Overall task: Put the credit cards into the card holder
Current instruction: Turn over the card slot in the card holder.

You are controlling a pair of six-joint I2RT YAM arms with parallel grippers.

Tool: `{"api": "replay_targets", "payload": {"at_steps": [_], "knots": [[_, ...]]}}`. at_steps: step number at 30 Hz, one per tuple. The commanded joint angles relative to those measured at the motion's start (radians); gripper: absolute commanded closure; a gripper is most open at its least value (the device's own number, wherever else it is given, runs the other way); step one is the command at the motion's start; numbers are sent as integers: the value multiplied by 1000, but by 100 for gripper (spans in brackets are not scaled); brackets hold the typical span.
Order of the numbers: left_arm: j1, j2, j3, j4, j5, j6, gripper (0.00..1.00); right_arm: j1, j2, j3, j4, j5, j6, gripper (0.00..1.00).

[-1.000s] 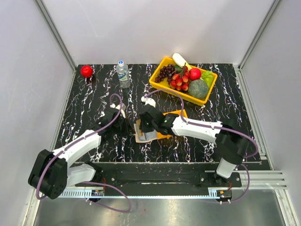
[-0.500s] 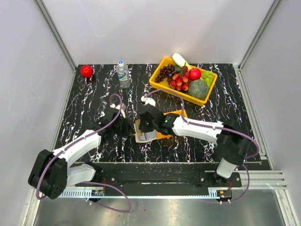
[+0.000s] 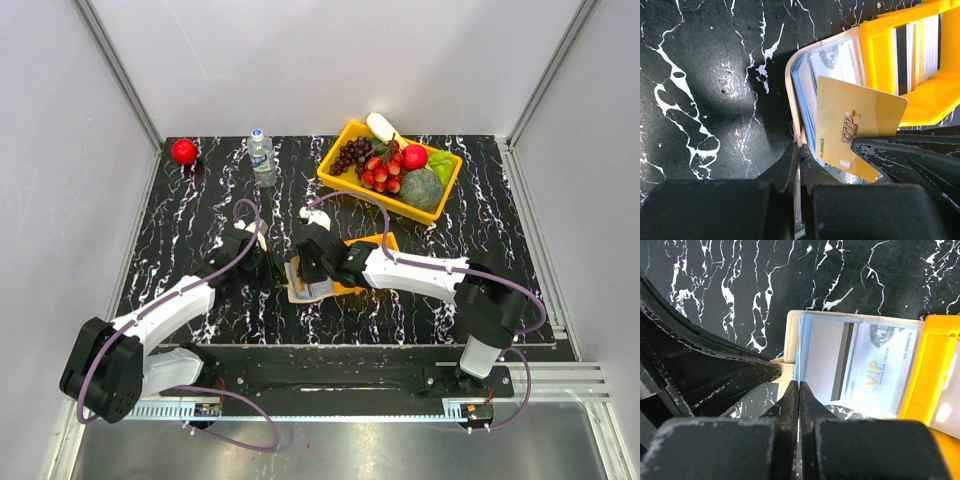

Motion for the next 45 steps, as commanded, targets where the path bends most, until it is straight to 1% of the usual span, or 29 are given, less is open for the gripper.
{"api": "replay_targets", "payload": {"at_steps": [1, 7, 11, 17, 21, 32, 34, 37, 39, 41, 45], "knots": [[-2, -16, 11, 33, -6, -10, 100, 10, -17, 10, -20, 58, -25, 100], [-2, -14, 10, 31, -11, -8, 100, 8, -41, 7, -26, 61, -54, 100], [-2, -6, 10, 33, -11, -8, 100, 8, -63, 6, -6, 12, -66, 100], [-2, 4, 8, 20, -23, -7, 100, -1, -70, 10, -28, 50, -69, 100], [-2, -9, 1, 23, -26, -10, 100, -6, -87, -8, 1, 15, -75, 100], [-2, -13, 2, 25, -21, -8, 100, -6, -41, 3, 4, -26, -49, 100], [-2, -11, 4, 25, -18, -10, 100, -6, -37, 10, -11, -9, -48, 100], [-2, -17, 2, 23, -21, -8, 100, -5, -34, 20, -55, 63, -58, 100], [-2, -22, -1, 25, -21, -8, 100, -6, -29, 24, -69, 72, -66, 100], [-2, -22, 1, 27, -20, -8, 100, -6, -30, 29, -66, 52, -63, 100], [-2, -19, 4, 27, -18, -8, 100, -4, -47, 20, 3, -12, -55, 100]]}}
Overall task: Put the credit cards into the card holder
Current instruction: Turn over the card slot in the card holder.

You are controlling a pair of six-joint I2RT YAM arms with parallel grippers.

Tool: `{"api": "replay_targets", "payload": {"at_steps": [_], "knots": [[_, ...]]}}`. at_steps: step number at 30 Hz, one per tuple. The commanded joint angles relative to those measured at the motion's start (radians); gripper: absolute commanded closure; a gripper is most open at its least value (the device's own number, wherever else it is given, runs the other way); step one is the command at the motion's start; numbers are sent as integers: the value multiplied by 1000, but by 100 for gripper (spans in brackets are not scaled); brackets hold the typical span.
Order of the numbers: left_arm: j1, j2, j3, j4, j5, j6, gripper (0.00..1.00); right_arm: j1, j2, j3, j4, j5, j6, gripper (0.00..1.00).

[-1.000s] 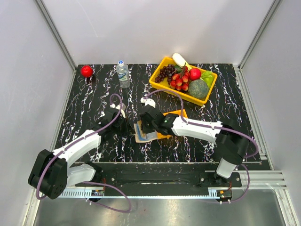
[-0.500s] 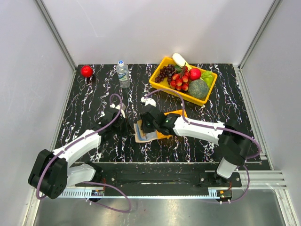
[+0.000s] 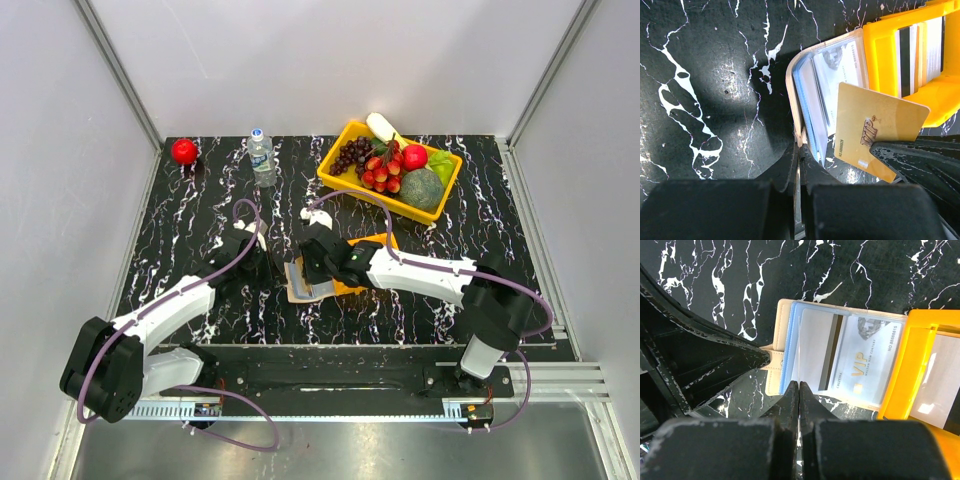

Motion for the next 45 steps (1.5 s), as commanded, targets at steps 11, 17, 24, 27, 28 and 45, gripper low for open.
{"api": "replay_targets", "payload": {"at_steps": [11, 17, 24, 27, 28, 45], "knots": [[-2, -24, 6, 25, -7, -10, 100, 6, 20, 31, 98, -62, 13, 100], [-2, -27, 9, 23, -4, -8, 100, 6, 41, 31, 94, -62, 21, 100], [0, -27, 9, 22, -7, -10, 100, 7, 41, 37, 64, -5, 5, 100], [-2, -24, 9, 22, -7, -8, 100, 7, 29, 26, 44, 36, -4, 100], [-2, -24, 9, 20, -8, -8, 100, 7, 21, 25, 32, 55, -7, 100], [-2, -7, -1, -61, -103, 7, 100, -56, 15, -8, -47, 40, -42, 100]]}}
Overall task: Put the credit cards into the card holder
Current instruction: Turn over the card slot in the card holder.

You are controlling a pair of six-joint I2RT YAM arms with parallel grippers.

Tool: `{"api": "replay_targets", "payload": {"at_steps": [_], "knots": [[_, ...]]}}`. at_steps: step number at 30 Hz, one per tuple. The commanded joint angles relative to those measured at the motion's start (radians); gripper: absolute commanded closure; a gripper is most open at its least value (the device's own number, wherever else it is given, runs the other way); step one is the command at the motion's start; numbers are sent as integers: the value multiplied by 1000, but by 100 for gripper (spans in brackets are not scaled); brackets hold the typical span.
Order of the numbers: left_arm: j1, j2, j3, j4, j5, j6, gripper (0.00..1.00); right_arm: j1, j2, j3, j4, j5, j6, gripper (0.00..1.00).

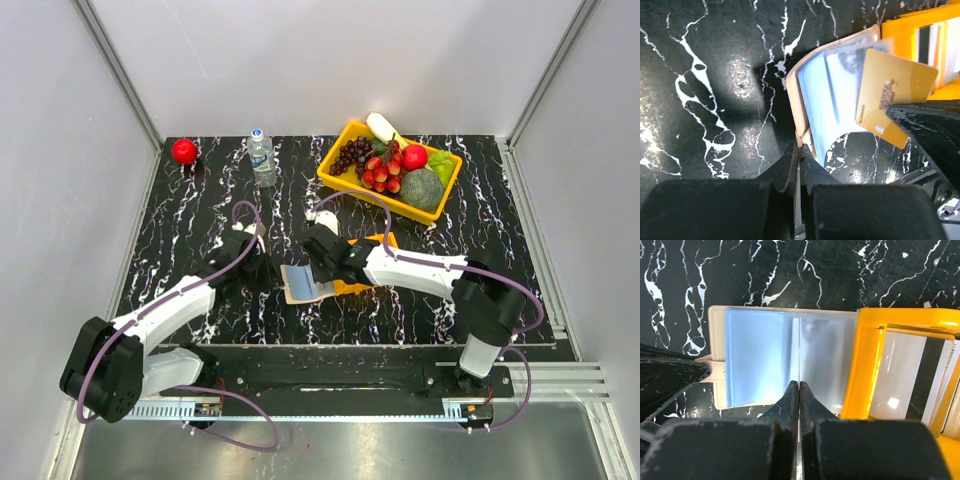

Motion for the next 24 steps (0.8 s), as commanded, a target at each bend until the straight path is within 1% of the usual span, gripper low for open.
{"api": "replay_targets", "payload": {"at_steps": [1, 5, 7, 8, 13, 19, 24], "knots": [[-2, -5, 0, -44, -83, 8, 100, -36, -27, -7, 7, -81, -9, 100], [-2, 13, -9, -70, -127, 11, 100, -72, 9, -10, 26, -202, 12, 100], [-2, 27, -13, -67, -127, 11, 100, -92, 32, -19, 49, -257, 23, 100], [0, 35, -14, -67, -127, 11, 100, -95, 35, -30, 72, -307, 27, 100], [0, 51, -19, -70, -146, 12, 100, -112, 13, -91, 204, -430, 67, 100], [0, 91, -16, -69, -152, 12, 100, -152, 45, -120, 265, -500, 96, 100], [0, 105, -8, -64, -154, 22, 100, -198, 70, -133, 287, -566, 81, 100]]}}
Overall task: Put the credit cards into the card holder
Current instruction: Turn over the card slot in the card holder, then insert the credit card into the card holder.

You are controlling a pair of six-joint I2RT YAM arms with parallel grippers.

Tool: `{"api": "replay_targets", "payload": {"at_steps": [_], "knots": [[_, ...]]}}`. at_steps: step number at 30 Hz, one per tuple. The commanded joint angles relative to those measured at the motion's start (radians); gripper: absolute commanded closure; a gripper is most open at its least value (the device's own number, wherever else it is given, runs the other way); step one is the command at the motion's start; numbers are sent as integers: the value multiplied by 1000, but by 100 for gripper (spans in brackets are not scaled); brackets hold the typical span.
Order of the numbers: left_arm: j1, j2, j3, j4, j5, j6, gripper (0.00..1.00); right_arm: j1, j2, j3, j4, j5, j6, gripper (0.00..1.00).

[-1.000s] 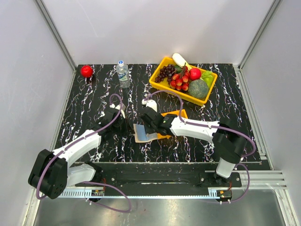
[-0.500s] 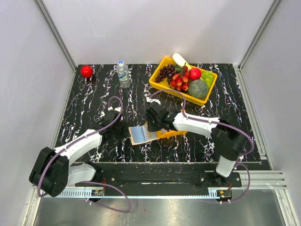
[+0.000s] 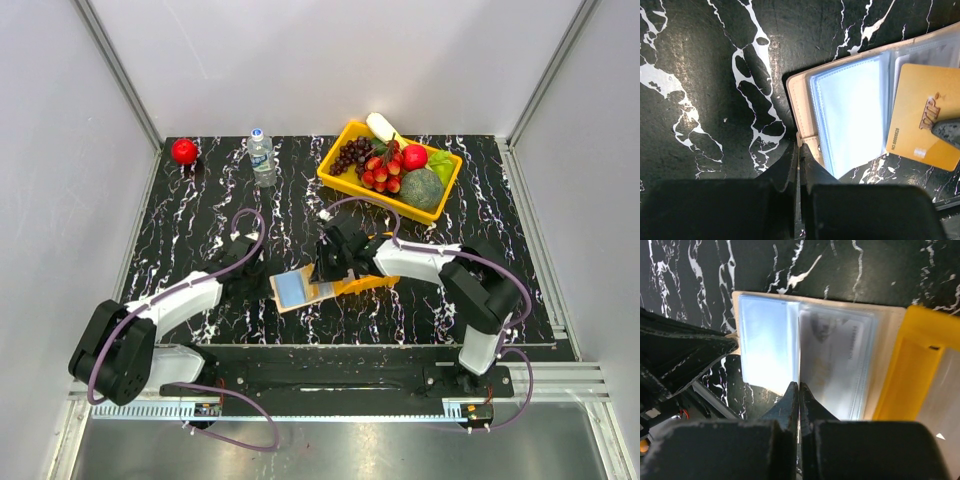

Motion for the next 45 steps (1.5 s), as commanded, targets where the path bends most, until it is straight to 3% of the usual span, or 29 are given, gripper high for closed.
{"api": "replay_targets", "payload": {"at_steps": [1, 18, 34, 45], "knots": [[0, 14, 7, 19, -28, 22, 100, -41, 30, -9, 62, -84, -6, 100], [0, 60, 35, 28, -28, 27, 100, -49, 145, 10, 109, -219, -41, 100], [0, 57, 28, 36, -15, 27, 100, -49, 172, 23, 97, -108, -4, 100], [0, 45, 15, 44, -5, 21, 100, -46, 137, 17, 60, -116, 63, 100]]}}
